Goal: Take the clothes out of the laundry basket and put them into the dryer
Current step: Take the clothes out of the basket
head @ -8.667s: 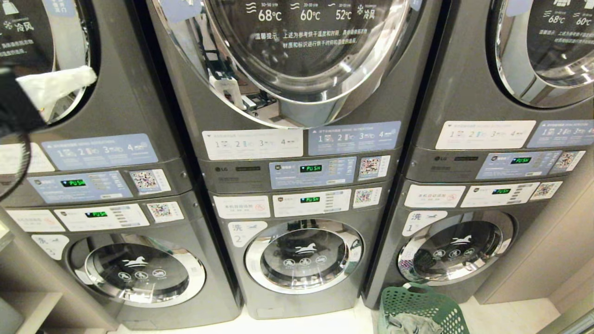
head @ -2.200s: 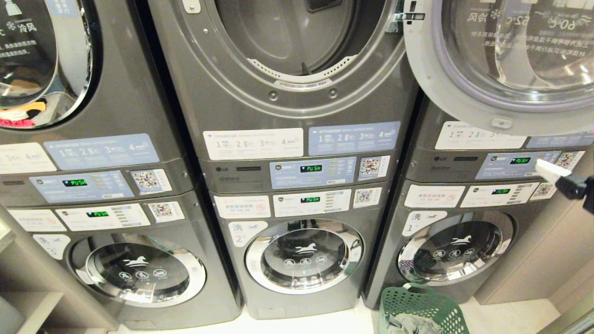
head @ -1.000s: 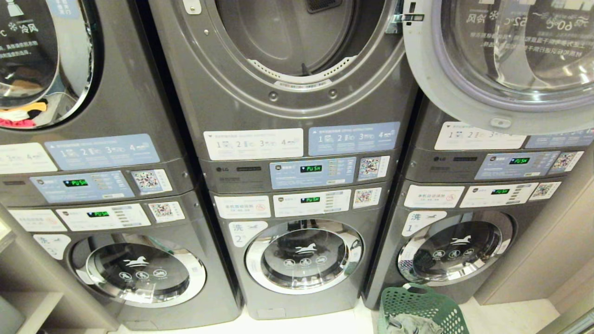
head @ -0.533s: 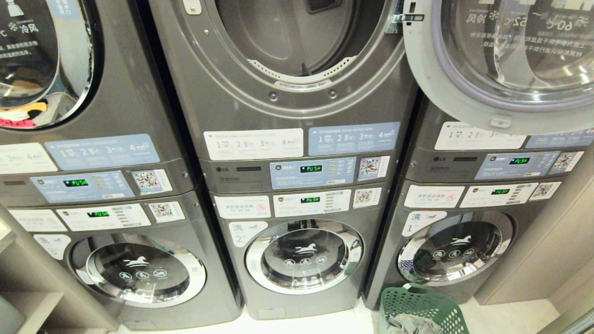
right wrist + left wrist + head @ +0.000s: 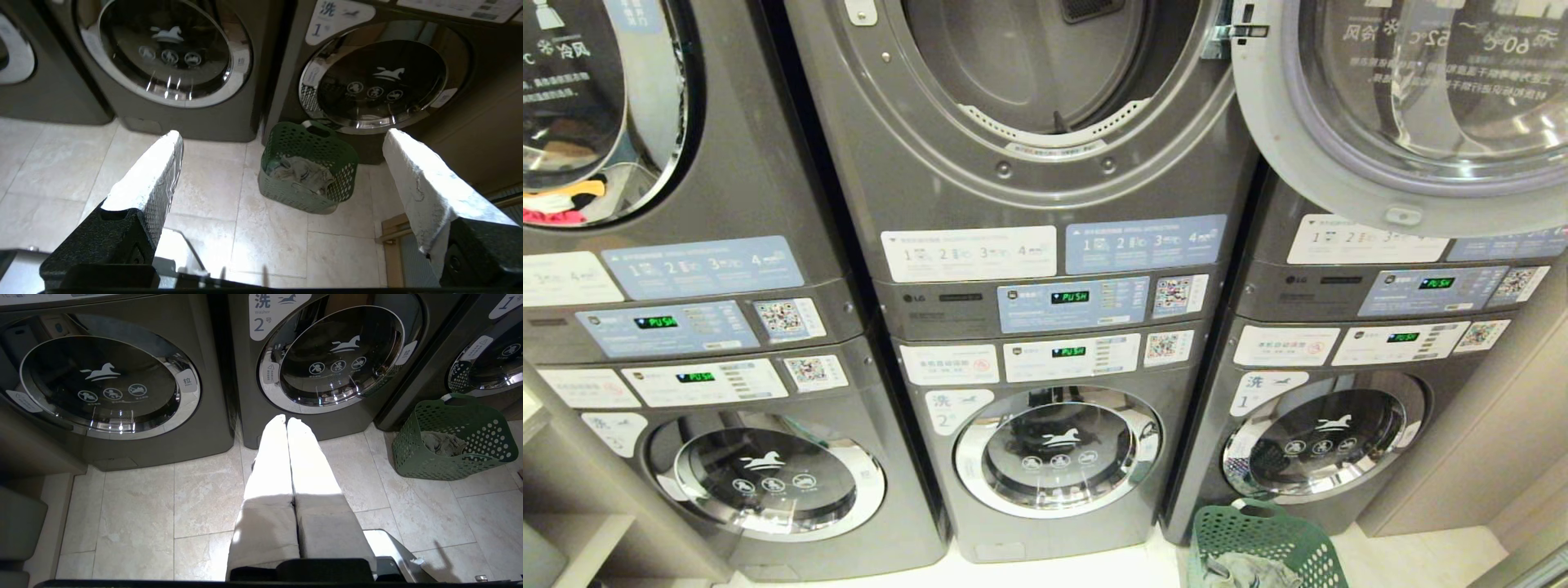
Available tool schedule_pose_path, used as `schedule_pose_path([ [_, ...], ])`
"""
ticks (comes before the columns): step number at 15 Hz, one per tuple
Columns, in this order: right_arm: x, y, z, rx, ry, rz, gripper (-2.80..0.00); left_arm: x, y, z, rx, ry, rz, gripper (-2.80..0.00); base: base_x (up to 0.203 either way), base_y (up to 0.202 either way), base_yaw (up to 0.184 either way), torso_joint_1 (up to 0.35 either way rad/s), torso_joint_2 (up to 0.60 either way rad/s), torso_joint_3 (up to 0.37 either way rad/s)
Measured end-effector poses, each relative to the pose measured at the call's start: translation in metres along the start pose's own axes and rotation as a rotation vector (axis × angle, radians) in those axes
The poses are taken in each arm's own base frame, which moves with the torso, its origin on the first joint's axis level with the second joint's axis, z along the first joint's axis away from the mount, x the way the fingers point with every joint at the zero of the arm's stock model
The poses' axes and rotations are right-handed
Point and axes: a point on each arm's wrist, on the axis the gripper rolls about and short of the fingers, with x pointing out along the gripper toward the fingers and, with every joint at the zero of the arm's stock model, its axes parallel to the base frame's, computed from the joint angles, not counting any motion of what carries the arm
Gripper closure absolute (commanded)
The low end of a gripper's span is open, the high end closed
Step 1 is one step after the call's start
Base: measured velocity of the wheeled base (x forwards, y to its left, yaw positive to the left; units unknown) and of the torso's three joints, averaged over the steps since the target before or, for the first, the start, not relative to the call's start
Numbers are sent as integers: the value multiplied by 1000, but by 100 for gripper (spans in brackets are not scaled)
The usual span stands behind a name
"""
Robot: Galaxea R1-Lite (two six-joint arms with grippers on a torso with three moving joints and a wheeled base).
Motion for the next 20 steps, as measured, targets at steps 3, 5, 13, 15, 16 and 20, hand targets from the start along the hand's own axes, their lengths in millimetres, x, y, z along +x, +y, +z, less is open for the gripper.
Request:
schedule_pose_path([
  [3,-8,1,-7,47,-50,-43,-280,0,0,0,3,9,4,0,0,0,0,0,0,0],
  [5,-9,1,-8,48,-68,-59,-280,0,0,0,3,12,4,0,0,0,0,0,0,0],
  [13,2,-1,-4,29,-300,-118,-280,0,0,0,2,-2,4,0,0,0,0,0,0,0],
  [15,3,-1,-5,33,-316,-120,-280,0,0,0,2,-2,4,0,0,0,0,0,0,0],
  [16,4,-1,-7,46,-296,-116,-280,0,0,0,2,0,3,0,0,0,0,0,0,0],
  [20,4,-1,-8,75,-280,-112,-280,2,0,0,2,31,2,0,0,0,0,0,0,0],
])
